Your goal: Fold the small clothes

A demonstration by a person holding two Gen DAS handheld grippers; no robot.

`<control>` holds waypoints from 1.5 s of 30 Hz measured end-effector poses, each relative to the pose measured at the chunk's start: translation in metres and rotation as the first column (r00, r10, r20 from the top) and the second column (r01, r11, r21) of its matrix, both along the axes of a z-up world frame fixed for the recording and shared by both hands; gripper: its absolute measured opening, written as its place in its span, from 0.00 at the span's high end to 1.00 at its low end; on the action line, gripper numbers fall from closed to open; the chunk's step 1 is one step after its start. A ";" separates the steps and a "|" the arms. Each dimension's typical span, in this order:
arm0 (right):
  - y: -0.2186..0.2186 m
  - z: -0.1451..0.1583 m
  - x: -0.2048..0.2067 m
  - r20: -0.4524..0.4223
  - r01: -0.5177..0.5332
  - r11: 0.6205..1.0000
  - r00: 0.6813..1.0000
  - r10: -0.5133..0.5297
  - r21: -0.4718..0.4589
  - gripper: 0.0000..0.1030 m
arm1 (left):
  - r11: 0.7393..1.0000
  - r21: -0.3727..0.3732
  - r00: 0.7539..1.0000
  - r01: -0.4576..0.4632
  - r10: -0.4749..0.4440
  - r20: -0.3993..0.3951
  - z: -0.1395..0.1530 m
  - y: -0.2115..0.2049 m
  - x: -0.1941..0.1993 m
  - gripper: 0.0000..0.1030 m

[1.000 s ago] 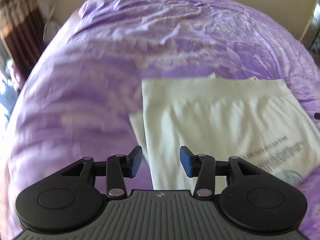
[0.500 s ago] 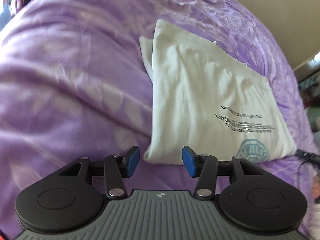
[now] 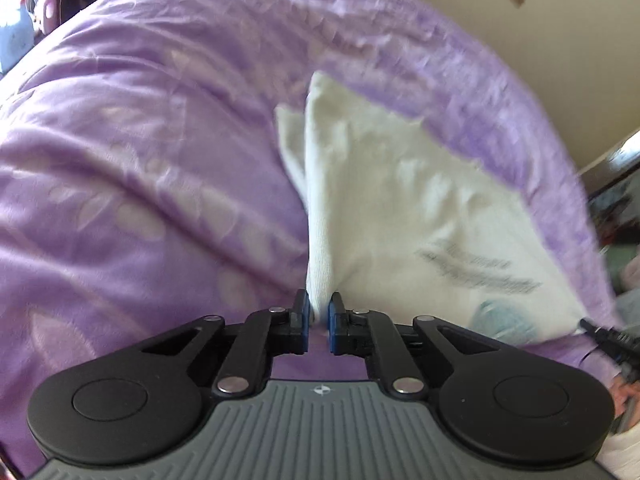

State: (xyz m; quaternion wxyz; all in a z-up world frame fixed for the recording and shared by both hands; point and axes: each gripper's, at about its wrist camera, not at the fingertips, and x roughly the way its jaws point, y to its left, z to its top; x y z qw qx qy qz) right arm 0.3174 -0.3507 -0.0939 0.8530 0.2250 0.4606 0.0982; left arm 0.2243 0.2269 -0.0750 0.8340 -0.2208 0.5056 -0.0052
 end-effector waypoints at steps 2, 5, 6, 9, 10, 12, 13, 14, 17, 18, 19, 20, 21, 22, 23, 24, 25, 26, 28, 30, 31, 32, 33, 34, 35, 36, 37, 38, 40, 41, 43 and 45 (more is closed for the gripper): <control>-0.001 -0.020 0.002 -0.047 0.004 0.999 0.999 -0.006 -0.046 0.99 | 0.999 0.036 0.998 0.003 -0.001 -0.058 -0.017 -0.003 0.005 0.91; -0.003 -0.041 -0.001 -0.055 -0.004 0.997 0.998 0.000 -0.078 1.00 | 0.996 0.087 0.996 0.010 -0.002 -0.091 -0.039 -0.007 0.010 0.92; -0.002 -0.044 0.000 -0.055 -0.015 0.995 0.998 0.010 -0.096 1.00 | 0.996 0.093 0.995 0.012 -0.002 -0.101 -0.044 -0.007 0.013 0.92; 0.004 -0.048 0.001 -0.069 -0.048 0.986 0.997 0.037 -0.158 1.00 | 0.993 0.117 0.991 0.024 -0.008 -0.133 -0.050 -0.011 0.020 0.87; 0.007 -0.047 0.002 -0.069 -0.059 0.982 0.996 0.047 -0.180 1.00 | 0.990 0.136 0.989 0.039 -0.019 -0.143 -0.048 -0.014 0.021 0.85; 0.010 -0.044 0.001 -0.073 -0.066 0.978 0.996 0.053 -0.196 1.00 | 0.981 0.176 0.986 0.080 -0.051 -0.161 -0.044 -0.022 0.027 0.83; 0.011 -0.041 0.002 -0.076 -0.071 0.978 0.995 0.057 -0.195 0.99 | 0.975 0.196 0.982 0.103 -0.069 -0.174 -0.040 -0.026 0.029 0.83; 0.012 -0.037 0.002 -0.079 -0.077 0.978 0.995 0.062 -0.196 0.98 | 0.967 0.220 0.978 0.128 -0.086 -0.188 -0.035 -0.028 0.030 0.81; 0.014 -0.018 -0.002 -0.060 -0.095 0.969 0.995 0.083 -0.230 0.83 | 0.930 0.319 0.970 0.183 -0.118 -0.214 -0.014 -0.038 0.030 0.78; 0.015 -0.009 -0.004 -0.043 -0.106 0.965 0.994 0.099 -0.241 0.78 | 0.918 0.347 0.971 0.192 -0.125 -0.206 -0.005 -0.041 0.029 0.78; 0.015 -0.001 -0.004 -0.025 -0.118 0.962 0.993 0.115 -0.248 0.68 | 0.902 0.382 0.972 0.199 -0.132 -0.194 0.004 -0.044 0.030 0.78; 0.016 0.007 -0.003 -0.009 -0.127 0.960 0.992 0.128 -0.250 0.61 | 0.888 0.416 0.976 0.197 -0.136 -0.173 0.012 -0.047 0.029 0.78; 0.016 0.014 0.000 0.007 -0.137 0.960 0.990 0.143 -0.243 0.58 | 0.881 0.430 0.979 0.197 -0.153 -0.135 0.021 -0.051 0.032 0.78; 0.017 0.019 0.005 0.019 -0.152 0.962 0.987 0.160 -0.225 0.53 | 0.884 0.420 0.979 0.203 -0.179 -0.095 0.028 -0.055 0.035 0.77; 0.018 0.021 0.013 0.027 -0.162 0.966 0.985 0.171 -0.202 0.51 | 0.894 0.398 0.978 0.207 -0.201 -0.056 0.032 -0.060 0.039 0.77; 0.020 0.021 0.021 0.033 -0.164 0.971 0.985 0.172 -0.175 0.48 | 0.906 0.367 0.976 0.209 -0.217 -0.020 0.035 -0.065 0.046 0.77; 0.022 0.018 0.031 0.036 -0.168 0.975 0.984 0.175 -0.148 0.47 | 0.916 0.336 0.972 0.219 -0.236 0.011 0.035 -0.072 0.054 0.77; 0.023 0.014 0.041 0.043 -0.163 0.979 0.985 0.169 -0.121 0.47 | 0.920 0.315 0.967 0.231 -0.253 0.030 0.033 -0.080 0.062 0.77; 0.024 0.002 0.061 0.049 -0.124 0.990 0.991 0.128 -0.073 0.47 | 0.924 0.280 0.957 0.260 -0.286 0.054 0.026 -0.097 0.080 0.77; 0.021 -0.014 0.079 0.044 -0.082 0.997 0.996 0.082 -0.002 0.47 | 0.918 0.257 0.943 0.303 -0.327 0.059 0.014 -0.117 0.096 0.77; 0.019 -0.023 0.088 0.037 -0.062 0.998 0.997 0.061 0.031 0.47 | 0.909 0.255 0.933 0.330 -0.356 0.059 0.007 -0.128 0.105 0.77; 0.017 -0.031 0.096 0.025 -0.045 0.997 0.999 0.043 0.059 0.47 | 0.897 0.259 0.922 0.358 -0.384 0.054 0.001 -0.137 0.113 0.77; 0.016 -0.040 0.103 0.015 -0.031 0.996 0.999 0.030 0.080 0.47 | 0.884 0.271 0.913 0.381 -0.406 0.044 -0.007 -0.147 0.122 0.77; 0.015 -0.048 0.111 0.003 -0.020 0.995 1.000 0.020 0.094 0.47 | 0.873 0.284 0.905 0.397 -0.424 0.036 -0.015 -0.156 0.131 0.77; 0.015 -0.056 0.117 -0.007 -0.012 0.995 1.000 0.013 0.104 0.47 | 0.864 0.292 0.899 0.410 -0.437 0.030 -0.020 -0.161 0.135 0.77; 0.013 -0.064 0.122 -0.012 -0.010 0.993 1.000 0.011 0.116 0.47 | 0.858 0.299 0.895 0.419 -0.445 0.025 -0.028 -0.168 0.145 0.77; 0.012 -0.070 0.127 -0.015 -0.011 0.991 1.000 0.013 0.131 0.48 | 0.855 0.299 0.893 0.424 -0.450 0.021 -0.034 -0.173 0.151 0.77; 0.011 -0.075 0.132 -0.016 -0.014 0.989 1.000 0.016 0.147 0.48 | 0.855 0.295 0.893 0.427 -0.451 0.013 -0.040 -0.177 0.160 0.77; 0.010 -0.083 0.140 -0.016 -0.020 0.985 1.000 0.023 0.170 0.51 | 0.855 0.298 0.895 0.425 -0.446 0.005 -0.052 -0.186 0.177 0.77; 0.009 -0.086 0.145 -0.015 -0.020 0.983 1.000 0.023 0.182 0.53 | 0.856 0.306 0.898 0.417 -0.440 0.007 -0.057 -0.189 0.187 0.77; 0.006 -0.092 0.152 -0.016 -0.023 0.977 1.000 0.027 0.210 0.56 | 0.867 0.302 0.907 0.397 -0.421 0.016 -0.063 -0.193 0.208 0.78; 0.002 -0.098 0.156 -0.018 -0.020 0.970 1.000 0.025 0.243 0.60 | 0.876 0.299 0.914 0.378 -0.405 0.030 -0.067 -0.196 0.230 0.79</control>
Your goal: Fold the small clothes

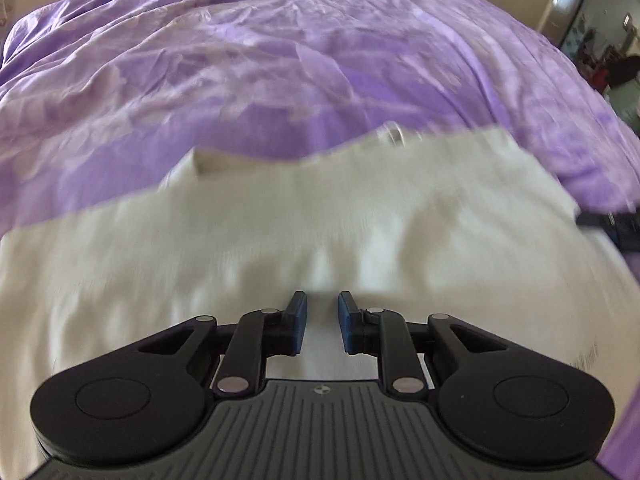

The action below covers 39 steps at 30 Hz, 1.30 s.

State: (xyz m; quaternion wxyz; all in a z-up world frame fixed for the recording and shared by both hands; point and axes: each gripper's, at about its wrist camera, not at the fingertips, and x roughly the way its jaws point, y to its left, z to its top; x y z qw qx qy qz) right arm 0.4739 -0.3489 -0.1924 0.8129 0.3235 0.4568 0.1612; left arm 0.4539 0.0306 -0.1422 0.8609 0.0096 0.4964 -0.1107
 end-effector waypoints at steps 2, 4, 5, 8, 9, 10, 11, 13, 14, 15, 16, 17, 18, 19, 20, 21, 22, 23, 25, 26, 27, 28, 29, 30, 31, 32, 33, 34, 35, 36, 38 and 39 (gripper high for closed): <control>-0.004 -0.005 0.003 -0.011 0.001 0.999 1.000 -0.001 0.035 0.64 | 1.000 -0.007 1.000 -0.018 0.018 -0.005 -0.004 -0.003 0.020 0.82; -0.007 -0.007 0.007 -0.022 -0.002 0.998 1.000 0.003 0.065 0.65 | 1.000 -0.005 1.000 -0.030 0.030 -0.011 -0.009 -0.006 0.035 0.84; -0.007 -0.008 0.009 -0.024 -0.003 0.997 1.000 0.005 0.072 0.66 | 1.000 0.001 1.000 -0.028 0.028 0.006 -0.010 -0.009 0.041 0.85; -0.006 -0.012 0.017 -0.031 -0.009 0.996 0.999 0.012 0.090 0.69 | 0.998 -0.010 0.998 -0.062 0.061 -0.005 -0.013 -0.010 0.054 0.86; -0.005 -0.014 0.019 -0.034 -0.011 0.996 0.999 0.015 0.093 0.72 | 0.997 -0.014 0.997 -0.074 0.074 -0.010 -0.014 -0.010 0.057 0.87; -0.004 -0.016 0.022 -0.038 -0.010 0.995 0.999 0.013 0.096 0.76 | 0.996 -0.016 0.997 -0.082 0.082 -0.011 -0.014 -0.010 0.058 0.87; -0.004 -0.018 0.025 -0.045 -0.008 0.995 0.999 0.013 0.104 0.78 | 0.996 -0.017 0.996 -0.090 0.090 -0.011 -0.014 -0.010 0.059 0.88; -0.005 -0.023 0.029 -0.056 -0.001 0.991 0.998 0.009 0.132 0.80 | 0.994 -0.017 0.995 -0.104 0.104 -0.008 -0.014 -0.011 0.059 0.88; -0.006 -0.024 0.031 -0.059 0.004 0.989 0.998 0.004 0.147 0.81 | 0.993 -0.022 0.993 -0.116 0.115 -0.010 -0.013 -0.011 0.058 0.88; -0.006 -0.024 0.030 -0.058 0.007 0.987 0.998 0.003 0.160 0.82 | 0.991 -0.028 0.992 -0.128 0.128 -0.013 -0.012 -0.010 0.057 0.88; -0.006 -0.024 0.030 -0.051 0.006 0.985 0.999 0.003 0.170 0.84 | 0.990 -0.032 0.990 -0.137 0.137 -0.015 -0.010 -0.010 0.057 0.88; -0.006 -0.023 0.030 -0.047 0.004 0.985 0.999 0.004 0.173 0.87 | 0.989 -0.039 0.990 -0.144 0.143 -0.016 -0.007 -0.009 0.057 0.88; -0.006 -0.021 0.028 -0.040 0.003 0.985 0.999 0.004 0.173 0.89 | 0.988 -0.050 0.989 -0.147 0.147 -0.016 -0.003 -0.008 0.055 0.88; -0.007 -0.018 0.026 -0.027 0.000 0.986 1.000 0.004 0.169 0.90 | 0.987 -0.058 0.989 -0.149 0.148 -0.013 0.002 -0.006 0.053 0.88; -0.005 -0.014 0.025 -0.013 -0.002 0.987 1.000 0.004 0.160 0.91 | 0.987 -0.060 0.988 -0.152 0.152 -0.003 0.009 -0.004 0.050 0.88; -0.003 -0.008 0.023 0.002 -0.003 0.989 1.000 0.002 0.147 0.91 | 0.986 -0.060 0.988 -0.153 0.154 0.009 0.017 -0.001 0.045 0.87; 0.000 -0.001 0.022 0.017 -0.002 0.991 1.000 0.000 0.133 0.92 | 0.987 -0.061 0.988 -0.150 0.152 0.020 0.025 0.002 0.040 0.87; 0.004 0.006 0.020 0.030 -0.002 0.993 1.000 -0.002 0.120 0.92 | 0.987 -0.059 0.988 -0.147 0.149 0.030 0.034 0.007 0.035 0.87; 0.013 0.027 0.014 0.071 -0.013 0.997 0.997 0.008 0.079 0.92 | 0.988 -0.042 0.987 -0.149 0.151 0.052 0.052 0.020 0.022 0.87; 0.020 0.038 0.011 0.087 -0.018 0.998 0.996 0.013 0.058 0.93 | 0.988 -0.035 0.986 -0.152 0.154 0.062 0.060 0.027 0.016 0.87; 0.027 0.049 0.008 0.098 -0.020 0.999 0.995 0.016 0.046 0.93 | 0.987 -0.029 0.985 -0.159 0.160 0.071 0.068 0.036 0.008 0.87; 0.034 0.059 0.006 0.110 -0.022 0.999 0.994 0.018 0.038 0.93 | 0.985 -0.025 0.982 -0.169 0.170 0.077 0.075 0.045 0.002 0.87; 0.044 0.070 0.003 0.123 -0.023 0.999 0.992 0.019 0.028 0.93 | 0.983 -0.020 0.980 -0.180 0.181 0.083 0.081 0.053 -0.005 0.87; 0.054 0.080 0.001 0.133 -0.024 1.000 0.991 0.022 0.012 0.93 | 0.982 -0.014 0.978 -0.189 0.190 0.089 0.087 0.062 -0.013 0.87; 0.065 0.091 -0.001 0.145 -0.028 1.000 0.989 0.028 -0.002 0.93 | 0.980 -0.008 0.975 -0.197 0.197 0.098 0.093 0.071 -0.021 0.87; 0.077 0.100 -0.003 0.158 -0.035 0.999 0.987 0.036 -0.013 0.93 | 0.979 -0.006 0.973 -0.205 0.204 0.108 0.098 0.080 -0.028 0.87; 0.089 0.110 -0.004 0.169 -0.043 0.999 0.984 0.047 -0.024 0.93 | 0.977 -0.008 0.970 -0.214 0.213 0.115 0.104 0.090 -0.037 0.87; 0.103 0.119 -0.005 0.177 -0.050 0.998 0.983 0.056 -0.037 0.94 | 0.975 -0.014 0.968 -0.221 0.221 0.119 0.108 0.099 -0.044 0.87; 0.117 0.127 -0.005 0.180 -0.059 0.997 0.982 0.066 -0.044 0.94 | 0.974 -0.019 0.966 -0.228 0.228 0.122 0.112 0.109 -0.051 0.87; 0.132 0.135 -0.005 0.179 -0.069 0.996 0.981 0.077 -0.047 0.94 | 0.972 -0.022 0.964 -0.234 0.235 0.125 0.115 0.119 -0.058 0.87; 0.163 0.150 -0.004 0.175 -0.092 0.994 0.979 0.101 -0.059 0.94 | 0.970 -0.027 0.962 -0.240 0.241 0.129 0.120 0.138 -0.071 0.87; 0.181 0.156 -0.003 0.175 -0.104 0.992 0.978 0.115 -0.069 0.94 | 0.969 -0.028 0.961 -0.244 0.245 0.131 0.122 0.147 -0.076 0.87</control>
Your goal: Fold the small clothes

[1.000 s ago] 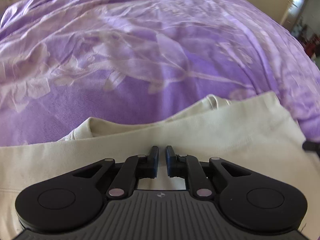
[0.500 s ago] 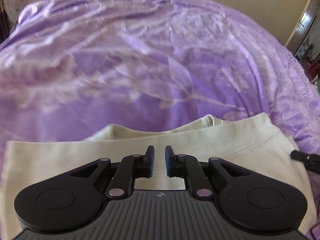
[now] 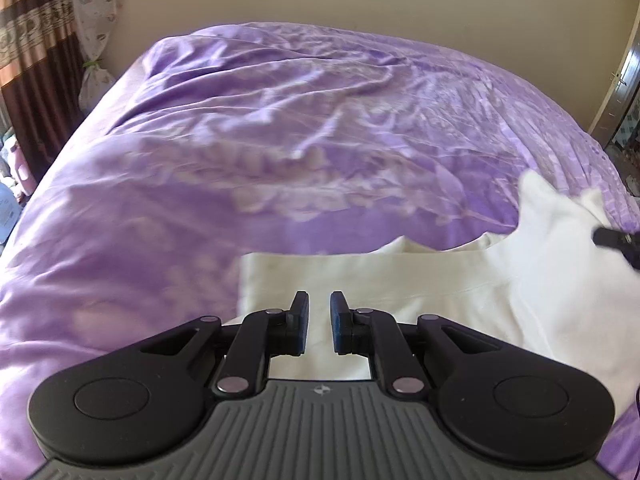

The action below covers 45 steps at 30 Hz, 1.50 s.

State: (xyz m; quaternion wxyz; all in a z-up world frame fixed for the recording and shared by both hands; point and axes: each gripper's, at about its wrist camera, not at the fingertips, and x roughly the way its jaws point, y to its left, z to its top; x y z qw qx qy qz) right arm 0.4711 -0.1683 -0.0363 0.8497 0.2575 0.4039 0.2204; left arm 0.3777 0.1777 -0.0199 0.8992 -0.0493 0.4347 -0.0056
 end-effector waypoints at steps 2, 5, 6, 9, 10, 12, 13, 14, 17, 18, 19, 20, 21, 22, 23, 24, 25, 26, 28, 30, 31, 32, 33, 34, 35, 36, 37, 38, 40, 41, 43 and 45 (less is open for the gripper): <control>0.038 0.011 0.002 0.007 -0.025 0.999 1.000 0.025 -0.032 0.94 | 1.000 -0.011 1.000 -0.011 0.011 0.005 0.001 0.019 -0.011 0.87; 0.093 0.017 0.004 0.000 -0.052 0.997 0.999 0.052 -0.065 0.94 | 0.998 -0.060 1.000 -0.029 0.029 0.004 -0.003 0.050 -0.026 0.87; 0.110 0.018 0.005 -0.008 -0.063 0.996 0.998 0.062 -0.070 0.94 | 0.996 -0.082 0.999 -0.036 0.036 0.000 -0.006 0.059 -0.029 0.87; 0.165 0.016 0.004 -0.029 -0.099 0.990 0.995 0.097 -0.102 0.94 | 0.993 -0.113 0.999 -0.044 0.042 -0.019 -0.018 0.082 -0.035 0.87; 0.182 0.015 0.002 -0.035 -0.116 0.987 0.993 0.113 -0.114 0.94 | 0.992 -0.116 0.999 -0.044 0.041 -0.031 -0.023 0.088 -0.035 0.87; 0.216 0.011 -0.001 -0.045 -0.146 0.979 0.989 0.141 -0.140 0.94 | 0.991 -0.122 0.998 -0.050 0.046 -0.040 -0.031 0.097 -0.035 0.87; 0.231 0.007 -0.002 -0.050 -0.160 0.976 0.987 0.154 -0.151 0.94 | 0.990 -0.132 0.998 -0.052 0.046 -0.048 -0.034 0.102 -0.034 0.87; 0.245 0.003 -0.003 -0.056 -0.170 0.972 0.985 0.163 -0.165 0.94 | 0.988 -0.143 0.997 -0.055 0.048 -0.055 -0.037 0.107 -0.035 0.87; 0.283 -0.014 -0.006 -0.081 -0.206 0.954 0.978 0.192 -0.220 0.94 | 0.982 -0.177 0.997 -0.060 0.050 -0.061 -0.042 0.117 -0.035 0.87; 0.294 -0.022 -0.006 -0.096 -0.215 0.946 0.976 0.197 -0.242 0.94 | 0.981 -0.184 0.997 -0.062 0.052 -0.060 -0.043 0.120 -0.036 0.87; 0.302 -0.030 -0.007 -0.110 -0.226 0.940 0.973 0.204 -0.254 0.94 | 0.980 -0.189 0.997 -0.064 0.054 -0.056 -0.043 0.122 -0.038 0.87; 0.308 -0.037 -0.009 -0.124 -0.240 0.934 0.969 0.214 -0.265 0.94 | 0.979 -0.196 0.997 -0.064 0.055 -0.053 -0.044 0.123 -0.040 0.87; 0.314 -0.045 -0.010 -0.139 -0.252 0.928 0.965 0.220 -0.276 0.94 | 0.977 -0.203 0.997 -0.064 0.054 -0.054 -0.044 0.124 -0.040 0.87; 0.318 -0.052 -0.011 -0.154 -0.267 0.921 0.961 0.231 -0.284 0.94 | 0.976 -0.209 0.997 -0.066 0.055 -0.056 -0.044 0.124 -0.040 0.87; 0.324 -0.057 -0.013 -0.166 -0.284 0.913 0.955 0.244 -0.291 0.93 | 0.974 -0.215 0.997 -0.069 0.057 -0.059 -0.044 0.124 -0.040 0.87; 0.328 -0.063 -0.014 -0.176 -0.297 0.905 0.951 0.253 -0.304 0.93 | 0.973 -0.221 0.996 -0.072 0.060 -0.061 -0.044 0.123 -0.040 0.87; 0.332 -0.067 -0.014 -0.186 -0.308 0.896 0.948 0.260 -0.319 0.92 | 0.971 -0.227 0.996 -0.075 0.062 -0.062 -0.044 0.123 -0.040 0.86; 0.336 -0.071 -0.015 -0.197 -0.323 0.888 0.943 0.269 -0.329 0.90 | 0.970 -0.230 0.996 -0.079 0.066 -0.063 -0.044 0.123 -0.041 0.85; 0.338 -0.072 -0.015 -0.203 -0.330 0.885 0.940 0.275 -0.328 0.85 | 0.966 -0.243 0.995 -0.092 0.079 -0.063 -0.041 0.122 -0.044 0.83; 0.336 -0.063 -0.019 -0.201 -0.350 0.884 0.933 0.300 -0.309 0.80 | 0.963 -0.253 0.995 -0.096 0.083 -0.061 -0.036 0.120 -0.048 0.81; 0.335 -0.055 -0.023 -0.192 -0.362 0.885 0.929 0.316 -0.294 0.77 | 0.962 -0.255 0.994 -0.100 0.087 -0.060 -0.032 0.120 -0.051 0.80; 0.332 -0.047 -0.029 -0.181 -0.374 0.883 0.925 0.333 -0.284 0.75 | 0.961 -0.258 0.994 -0.101 0.089 -0.058 -0.028 0.120 -0.055 0.80; 0.329 -0.037 -0.038 -0.172 -0.386 0.881 0.921 0.350 -0.273 0.74 | 0.961 -0.259 0.995 -0.100 0.089 -0.055 -0.024 0.119 -0.060 0.80; 0.324 -0.028 -0.044 -0.165 -0.399 0.881 0.916 0.367 -0.255 0.73 | 0.960 -0.261 0.994 -0.105 0.094 -0.053 -0.019 0.119 -0.065 0.80; 0.317 -0.020 -0.051 -0.157 -0.409 0.880 0.911 0.380 -0.241 0.71 | 0.956 -0.270 0.993 -0.112 0.103 -0.051 -0.015 0.119 -0.070 0.80; 0.311 -0.012 -0.056 -0.148 -0.414 0.880 0.910 0.388 -0.235 0.71 | 0.951 -0.287 0.993 -0.116 0.106 -0.049 -0.011 0.118 -0.076 0.79; 0.303 -0.004 -0.063 -0.135 -0.416 0.879 0.909 0.395 -0.234 0.71 | 0.944 -0.309 0.993 -0.116 0.105 -0.052 -0.007 0.118 -0.081 0.79; 0.294 0.002 -0.068 -0.123 -0.416 0.879 0.909 0.398 -0.232 0.71 | 0.936 -0.333 0.993 -0.117 0.104 -0.056 -0.004 0.116 -0.086 0.78; 0.273 0.013 -0.079 -0.107 -0.411 0.886 0.912 0.397 -0.216 0.70 | 0.920 -0.376 0.993 -0.112 0.094 -0.065 -0.001 0.111 -0.097 0.69; 0.261 0.017 -0.084 -0.100 -0.405 0.890 0.914 0.392 -0.208 0.68 | 0.914 -0.391 0.994 -0.109 0.089 -0.070 0.000 0.107 -0.102 0.67; 0.237 0.023 -0.094 -0.083 -0.383 0.901 0.924 0.374 -0.202 0.66 | 0.905 -0.412 0.993 -0.108 0.080 -0.084 -0.001 0.100 -0.112 0.60; 0.216 0.024 -0.105 -0.074 -0.369 0.904 0.929 0.362 -0.218 0.66 | 0.903 -0.416 0.992 -0.111 0.076 -0.101 -0.004 0.094 -0.121 0.55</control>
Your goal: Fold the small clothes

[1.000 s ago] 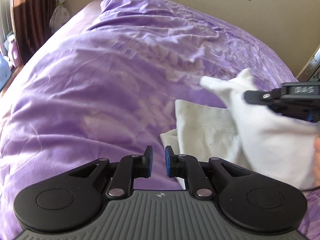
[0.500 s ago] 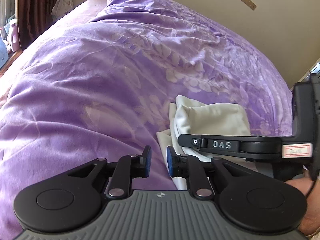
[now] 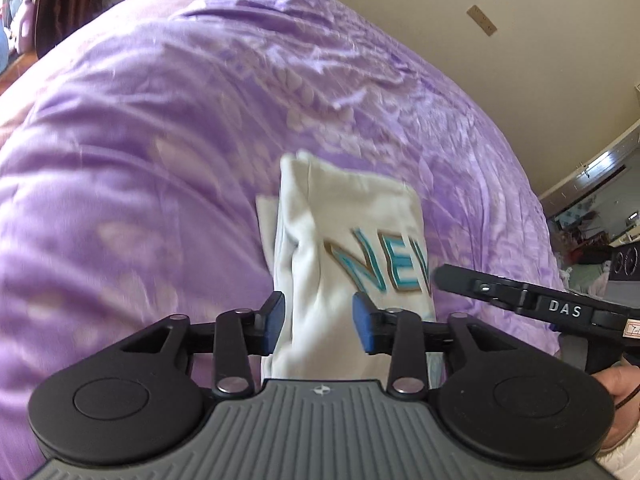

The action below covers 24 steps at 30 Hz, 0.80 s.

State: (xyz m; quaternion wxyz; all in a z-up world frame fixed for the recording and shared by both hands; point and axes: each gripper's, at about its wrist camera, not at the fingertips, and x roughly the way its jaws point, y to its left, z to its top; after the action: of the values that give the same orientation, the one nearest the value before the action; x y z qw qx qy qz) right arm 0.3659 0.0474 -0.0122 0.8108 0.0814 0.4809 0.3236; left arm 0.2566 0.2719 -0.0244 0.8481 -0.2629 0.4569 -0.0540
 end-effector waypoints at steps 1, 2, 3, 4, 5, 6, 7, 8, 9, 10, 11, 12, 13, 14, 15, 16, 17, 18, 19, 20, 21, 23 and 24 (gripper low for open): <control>-0.010 -0.002 -0.006 0.008 0.006 1.000 1.000 -0.006 -0.009 0.66 | 1.000 0.004 1.000 -0.002 0.002 -0.007 -0.002 -0.002 -0.005 0.51; -0.020 -0.004 -0.012 0.015 0.008 1.000 1.000 -0.008 -0.020 0.66 | 1.000 0.006 1.000 -0.003 0.003 -0.013 -0.005 -0.003 -0.010 0.48; -0.030 -0.008 -0.019 0.021 0.010 0.999 1.000 -0.009 -0.034 0.65 | 1.000 0.007 1.000 -0.002 0.002 -0.022 -0.008 -0.004 -0.014 0.43; -0.039 -0.013 -0.026 0.027 0.013 0.999 1.000 -0.011 -0.047 0.65 | 1.000 0.006 0.999 -0.002 0.003 -0.032 -0.012 -0.004 -0.018 0.41; -0.047 -0.019 -0.033 0.035 0.016 0.998 0.999 -0.013 -0.059 0.61 | 1.000 0.002 0.999 -0.008 0.008 -0.043 -0.016 -0.003 -0.021 0.41; -0.056 -0.025 -0.040 0.041 0.019 0.997 0.999 -0.016 -0.073 0.58 | 1.000 -0.005 0.998 -0.015 0.015 -0.056 -0.021 -0.002 -0.024 0.40; -0.063 -0.031 -0.048 0.046 0.022 0.996 0.999 -0.018 -0.083 0.54 | 1.000 -0.014 0.997 -0.027 0.025 -0.070 -0.027 -0.001 -0.027 0.40; -0.070 -0.037 -0.056 0.055 0.019 0.996 0.998 -0.014 -0.089 0.51 | 0.999 -0.028 0.996 -0.038 0.036 -0.084 -0.033 0.000 -0.028 0.40; -0.076 -0.043 -0.065 0.067 0.018 0.995 0.998 -0.012 -0.098 0.51 | 0.998 -0.047 0.994 -0.051 0.046 -0.097 -0.039 0.002 -0.029 0.40; -0.081 -0.048 -0.073 0.081 0.022 0.994 0.997 -0.013 -0.109 0.49 | 0.996 -0.072 0.993 -0.062 0.054 -0.105 -0.043 0.003 -0.029 0.40; -0.085 -0.054 -0.080 0.094 0.024 0.992 0.995 -0.013 -0.121 0.46 | 0.993 -0.097 0.992 -0.068 0.057 -0.108 -0.048 0.004 -0.029 0.40; -0.087 -0.059 -0.087 0.106 0.024 0.991 0.994 -0.010 -0.134 0.45 | 0.990 -0.119 0.992 -0.071 0.057 -0.113 -0.052 0.004 -0.028 0.40; -0.088 -0.065 -0.093 0.118 0.022 0.988 0.993 -0.004 -0.150 0.41 | 0.989 -0.132 0.991 -0.074 0.058 -0.122 -0.055 0.003 -0.026 0.41; -0.086 -0.070 -0.098 0.126 0.015 0.986 0.992 0.006 -0.167 0.38 | 0.987 -0.139 0.990 -0.077 0.060 -0.124 -0.057 0.002 -0.024 0.42; -0.083 -0.076 -0.102 0.129 0.003 0.983 0.991 0.021 -0.185 0.38 | 0.987 -0.141 0.991 -0.072 0.055 -0.122 -0.058 0.000 -0.022 0.48; -0.079 -0.082 -0.105 0.134 -0.005 0.980 0.990 0.033 -0.201 0.38 | 0.988 -0.136 0.991 -0.071 0.055 -0.120 -0.057 -0.002 -0.021 0.62; -0.074 -0.086 -0.108 0.148 -0.006 0.976 0.988 0.039 -0.217 0.37 | 0.990 -0.125 0.992 -0.071 0.056 -0.115 -0.054 -0.004 -0.020 0.68; -0.070 -0.089 -0.110 0.167 -0.006 0.972 0.985 0.047 -0.237 0.37 | 0.991 -0.117 0.993 -0.060 0.048 -0.105 -0.050 -0.006 -0.019 0.80; -0.064 -0.092 -0.111 0.188 -0.008 0.967 0.981 0.058 -0.256 0.35 | 0.992 -0.114 0.995 -0.047 0.036 -0.091 -0.044 -0.008 -0.018 0.85; -0.058 -0.094 -0.112 0.207 -0.013 0.961 0.976 0.072 -0.275 0.35 | 0.993 -0.114 0.997 -0.038 0.030 -0.075 -0.038 -0.010 -0.019 0.86; -0.052 -0.096 -0.113 0.222 -0.022 0.956 0.971 0.090 -0.292 0.35 | 0.993 -0.112 0.998 -0.032 0.026 -0.058 -0.031 -0.011 -0.019 0.87; -0.041 -0.100 -0.114 0.253 -0.033 0.949 0.960 0.117 -0.315 0.33 | 0.993 -0.115 0.999 -0.022 0.018 -0.037 -0.018 -0.014 -0.018 0.89; -0.036 -0.101 -0.114 0.271 -0.030 0.944 0.954 0.124 -0.329 0.34 | 0.994 -0.109 0.999 -0.019 0.016 -0.031 -0.012 -0.015 -0.017 0.89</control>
State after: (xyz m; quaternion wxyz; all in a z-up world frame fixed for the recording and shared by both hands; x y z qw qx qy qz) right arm 0.2518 0.0109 -0.1132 0.8611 -0.1187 0.4067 0.2812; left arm 0.2396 0.2565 -0.0363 0.8258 -0.3137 0.4638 -0.0674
